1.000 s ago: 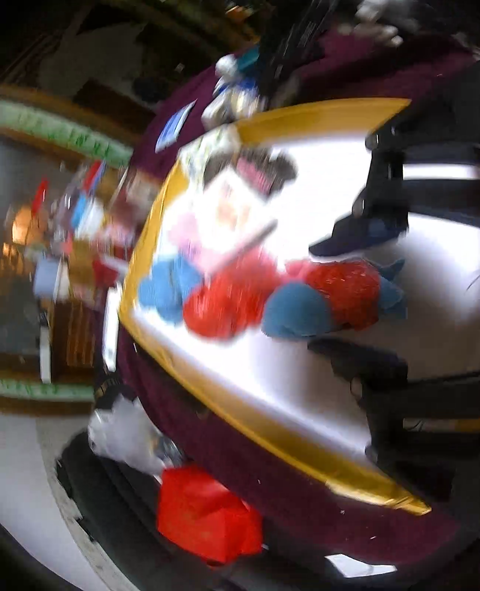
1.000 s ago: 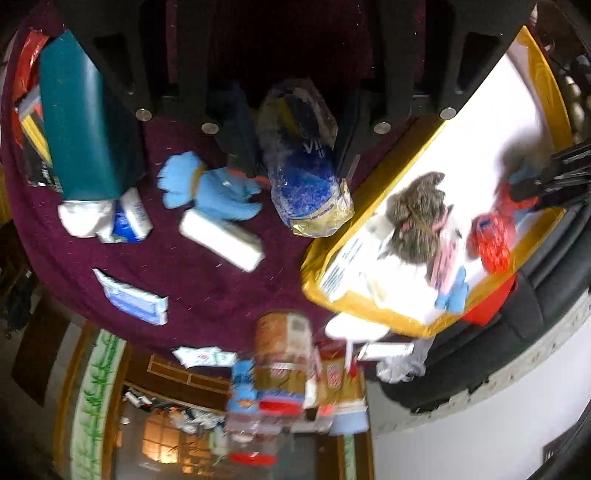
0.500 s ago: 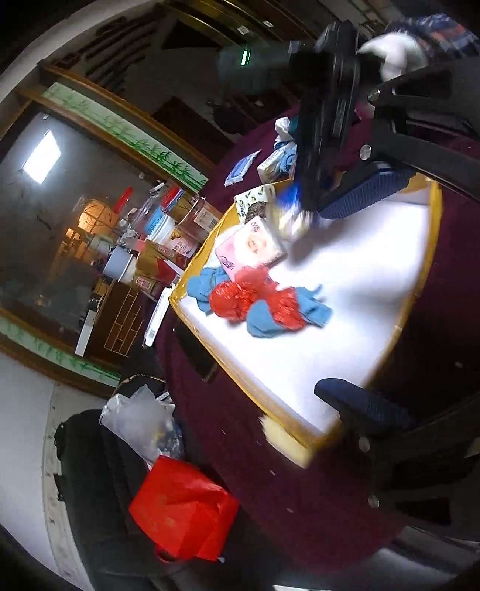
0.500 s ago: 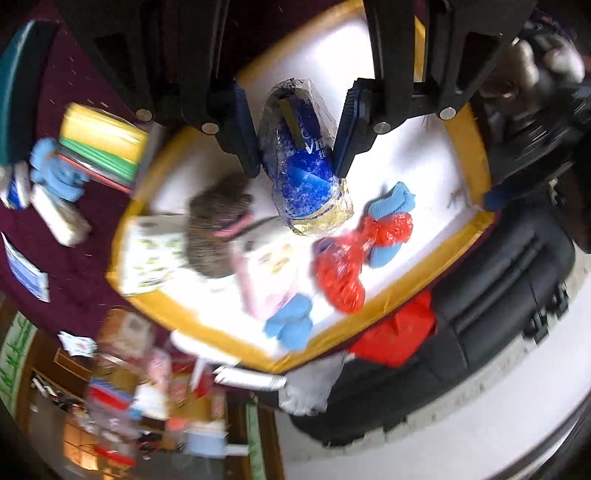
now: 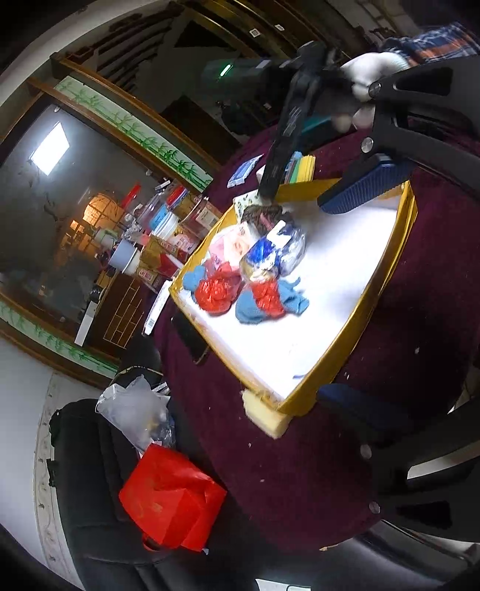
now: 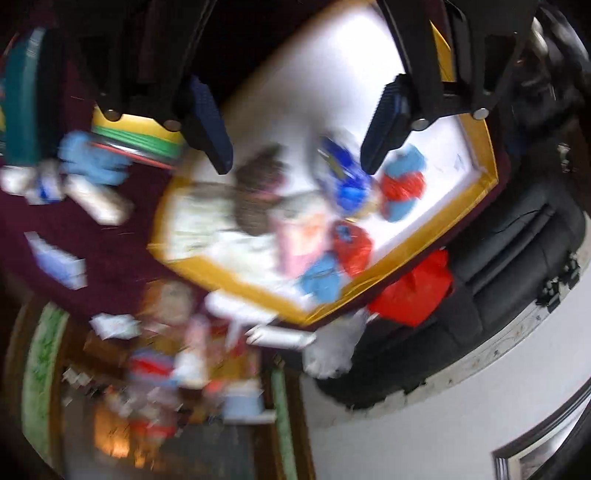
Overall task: Organize soft objects
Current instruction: 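Place the blue-red bundle on the tray with the left gripper while the right places the blue-wrapped bag there, then move both grippers back over the items on the table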
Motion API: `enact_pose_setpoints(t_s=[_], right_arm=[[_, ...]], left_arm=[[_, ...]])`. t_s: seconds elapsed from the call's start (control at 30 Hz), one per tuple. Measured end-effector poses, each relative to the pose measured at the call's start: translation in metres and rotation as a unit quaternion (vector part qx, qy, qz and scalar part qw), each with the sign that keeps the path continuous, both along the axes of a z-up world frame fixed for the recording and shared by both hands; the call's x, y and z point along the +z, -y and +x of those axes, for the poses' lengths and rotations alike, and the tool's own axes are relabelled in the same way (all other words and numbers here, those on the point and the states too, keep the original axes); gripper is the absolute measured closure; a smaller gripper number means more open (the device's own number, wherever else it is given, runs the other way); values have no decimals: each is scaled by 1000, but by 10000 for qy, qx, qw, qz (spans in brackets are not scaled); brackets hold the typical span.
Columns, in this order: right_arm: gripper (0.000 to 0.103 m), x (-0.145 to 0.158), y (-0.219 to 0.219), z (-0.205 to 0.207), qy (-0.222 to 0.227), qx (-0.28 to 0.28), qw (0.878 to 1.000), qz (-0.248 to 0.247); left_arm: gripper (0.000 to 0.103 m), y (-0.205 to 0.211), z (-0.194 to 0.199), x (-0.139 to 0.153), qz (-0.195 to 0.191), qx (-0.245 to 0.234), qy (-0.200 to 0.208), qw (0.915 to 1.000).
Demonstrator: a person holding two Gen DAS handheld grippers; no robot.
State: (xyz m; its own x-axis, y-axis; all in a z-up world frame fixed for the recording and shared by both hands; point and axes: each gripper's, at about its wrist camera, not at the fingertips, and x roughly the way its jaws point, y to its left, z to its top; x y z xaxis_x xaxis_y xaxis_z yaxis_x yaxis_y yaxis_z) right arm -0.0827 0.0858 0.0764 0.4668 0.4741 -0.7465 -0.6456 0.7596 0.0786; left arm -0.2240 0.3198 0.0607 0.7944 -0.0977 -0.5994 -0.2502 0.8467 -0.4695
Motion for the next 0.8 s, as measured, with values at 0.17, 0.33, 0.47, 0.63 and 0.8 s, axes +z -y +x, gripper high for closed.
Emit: enact_pose_setpoints(t_s=[0.17, 0.33, 0.47, 0.63, 0.8], right_arm=[[28, 12, 98, -25, 491, -633, 9968, 75], [23, 7, 204, -33, 569, -1537, 9862, 232], [23, -6, 264, -34, 382, -2070, 9768, 392], [23, -21, 309, -37, 231, -2417, 9675, 711], [23, -25, 328, -35, 217, -2509, 9630, 958]], left_arm=[[7, 28, 3, 6, 29, -292, 32, 9996], [7, 96, 18, 16, 269, -1138, 26, 9931], [6, 161, 35, 13, 504, -1940, -200, 9795], [6, 239, 66, -14, 715, -2710, -758, 9569], [3, 297, 98, -39, 1491, -2922, -1057, 9387]])
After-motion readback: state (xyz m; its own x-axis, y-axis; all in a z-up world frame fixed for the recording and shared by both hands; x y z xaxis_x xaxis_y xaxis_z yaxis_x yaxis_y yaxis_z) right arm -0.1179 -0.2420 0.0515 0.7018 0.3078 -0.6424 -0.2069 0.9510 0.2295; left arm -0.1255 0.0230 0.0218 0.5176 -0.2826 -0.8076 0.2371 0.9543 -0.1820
